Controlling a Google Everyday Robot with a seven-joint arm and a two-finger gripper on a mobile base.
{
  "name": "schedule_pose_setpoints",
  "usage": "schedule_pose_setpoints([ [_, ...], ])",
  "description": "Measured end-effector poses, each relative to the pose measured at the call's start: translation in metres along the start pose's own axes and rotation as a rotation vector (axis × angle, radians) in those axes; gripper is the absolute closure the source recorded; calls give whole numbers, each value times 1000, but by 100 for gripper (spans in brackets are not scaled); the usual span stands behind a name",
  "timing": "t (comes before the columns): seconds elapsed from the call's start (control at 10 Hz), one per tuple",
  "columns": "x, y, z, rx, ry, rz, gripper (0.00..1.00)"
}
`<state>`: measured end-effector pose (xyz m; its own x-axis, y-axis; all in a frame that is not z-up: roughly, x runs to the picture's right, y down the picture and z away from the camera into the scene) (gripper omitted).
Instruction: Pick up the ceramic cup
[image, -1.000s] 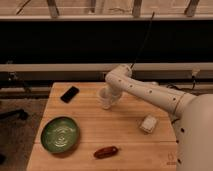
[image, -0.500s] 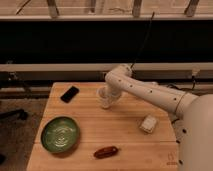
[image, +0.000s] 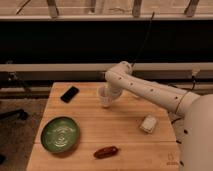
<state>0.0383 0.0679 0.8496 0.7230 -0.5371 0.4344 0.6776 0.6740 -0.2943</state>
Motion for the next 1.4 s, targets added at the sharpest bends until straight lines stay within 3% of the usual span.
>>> schedule_pose_setpoints([
  [1.4,3,-8,-29,11,0,-36,100],
])
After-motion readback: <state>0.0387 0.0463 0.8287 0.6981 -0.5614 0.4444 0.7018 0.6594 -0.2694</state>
